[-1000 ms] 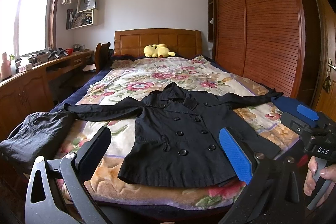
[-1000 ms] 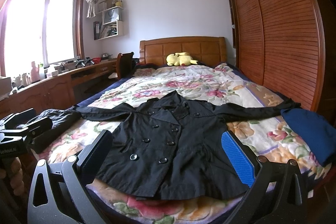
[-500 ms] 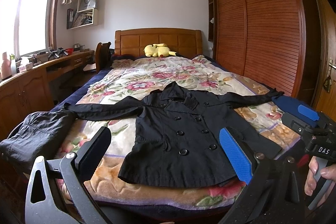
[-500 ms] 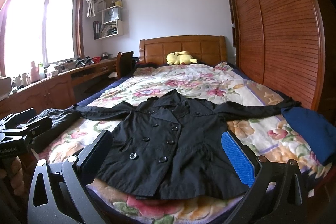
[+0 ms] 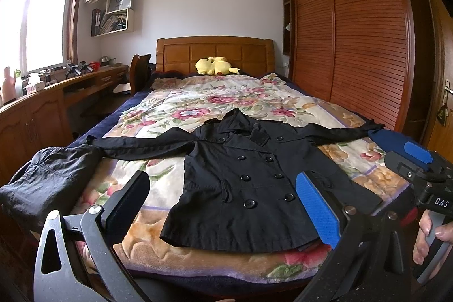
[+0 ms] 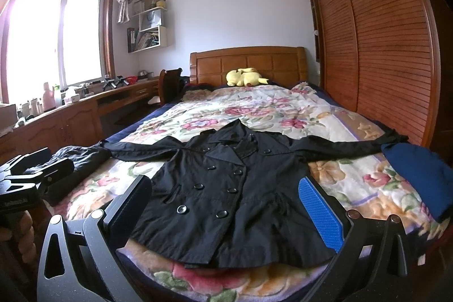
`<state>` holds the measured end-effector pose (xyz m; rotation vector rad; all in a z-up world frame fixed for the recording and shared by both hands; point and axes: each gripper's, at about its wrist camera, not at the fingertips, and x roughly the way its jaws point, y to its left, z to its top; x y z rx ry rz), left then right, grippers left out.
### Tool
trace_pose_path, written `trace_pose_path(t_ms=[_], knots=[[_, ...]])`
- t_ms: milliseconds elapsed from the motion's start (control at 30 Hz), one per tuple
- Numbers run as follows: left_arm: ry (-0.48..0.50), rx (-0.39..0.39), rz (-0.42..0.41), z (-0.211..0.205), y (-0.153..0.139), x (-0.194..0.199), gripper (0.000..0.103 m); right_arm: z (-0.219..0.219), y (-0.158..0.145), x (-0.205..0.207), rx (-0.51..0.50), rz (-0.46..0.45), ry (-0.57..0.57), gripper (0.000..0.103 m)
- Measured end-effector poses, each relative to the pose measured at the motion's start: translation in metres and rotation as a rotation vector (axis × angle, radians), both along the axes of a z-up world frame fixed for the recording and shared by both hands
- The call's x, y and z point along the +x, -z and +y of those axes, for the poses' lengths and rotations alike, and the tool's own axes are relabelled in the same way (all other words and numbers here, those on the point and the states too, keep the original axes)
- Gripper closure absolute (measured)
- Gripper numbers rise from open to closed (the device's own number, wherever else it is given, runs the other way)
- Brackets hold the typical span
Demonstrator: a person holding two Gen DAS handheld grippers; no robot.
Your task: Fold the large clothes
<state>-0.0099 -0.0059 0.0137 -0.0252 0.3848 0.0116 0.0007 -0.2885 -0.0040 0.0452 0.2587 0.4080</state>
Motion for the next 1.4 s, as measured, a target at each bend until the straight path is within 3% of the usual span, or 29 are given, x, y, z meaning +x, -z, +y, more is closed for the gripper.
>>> trace_pose_path(t_ms=[733,1133,1400], knots=[[0.000,-0.004,0.001,0.001,0.001,0.001,0.000,0.002,0.001,-0.002,-0.002,-0.002,-0.017,0.000],[-0.024,0.019,0.046,0.013,0.027,0.019,0.000,0.013,0.012,0.023,-0.020,0.039,-0.050,0.000],[-0.028,-0.011,0.088,0.037,0.048,0.041,0.000,0.029,0.017,0.053,-0.056,0.074,-0.068,0.000]])
